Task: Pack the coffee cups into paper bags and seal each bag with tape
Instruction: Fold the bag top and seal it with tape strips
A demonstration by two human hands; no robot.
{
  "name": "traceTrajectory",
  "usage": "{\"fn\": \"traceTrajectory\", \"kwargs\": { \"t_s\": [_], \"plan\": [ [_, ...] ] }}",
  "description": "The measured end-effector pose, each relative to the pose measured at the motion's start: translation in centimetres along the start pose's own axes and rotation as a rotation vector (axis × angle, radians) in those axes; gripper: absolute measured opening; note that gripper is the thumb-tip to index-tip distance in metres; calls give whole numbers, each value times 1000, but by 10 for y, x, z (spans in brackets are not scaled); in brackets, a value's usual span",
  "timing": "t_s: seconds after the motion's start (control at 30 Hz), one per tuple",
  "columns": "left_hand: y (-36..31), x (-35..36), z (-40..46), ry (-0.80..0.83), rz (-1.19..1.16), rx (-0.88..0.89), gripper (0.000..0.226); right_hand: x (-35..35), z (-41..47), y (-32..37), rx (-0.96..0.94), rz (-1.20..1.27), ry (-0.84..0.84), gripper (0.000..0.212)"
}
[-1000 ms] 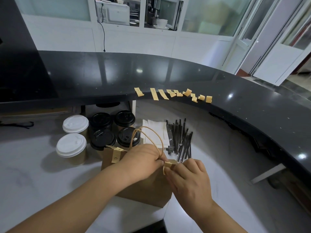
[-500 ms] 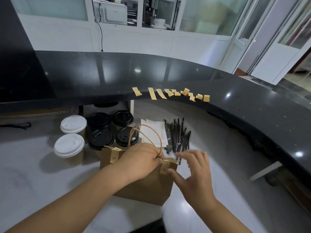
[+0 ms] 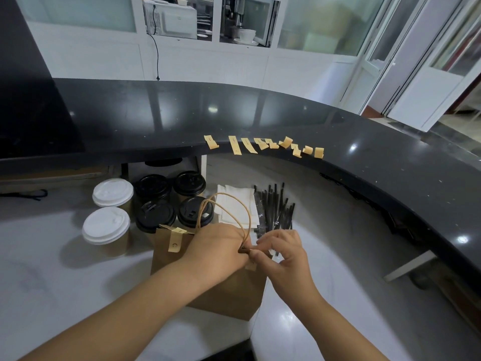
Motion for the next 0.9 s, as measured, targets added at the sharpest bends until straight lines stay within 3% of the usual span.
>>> {"fn": "traceTrajectory", "kwargs": {
  "t_s": [0.13,0.3,0.63,0.73,0.9],
  "plan": [
    [-1,0,0,-28,11,15,4,1,-1,6,-110,-51,12,20],
    [-3,3,-1,-49,86,54,18,1,-3,-6,-66,-118,22,10],
    [3,3,-7,-111,-28,52,37,9,-3,-15,9,-99,105,20],
    [7,-2,-17,-213,-2,140,37,7,-2,-19,69,-18,103,18],
    [27,-16,-48,-551,73,389,30,8,-2,-20,165,70,119,22]
  ]
}}
Point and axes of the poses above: each hand's wrist, its own z-axis towards the middle knuckle, its own x-axis out of the palm, y = z × x, the point moved 7 cm from there along z, towards the middle knuckle, and after that the axes turned 15 degrees about z, right-handed, at the moved point
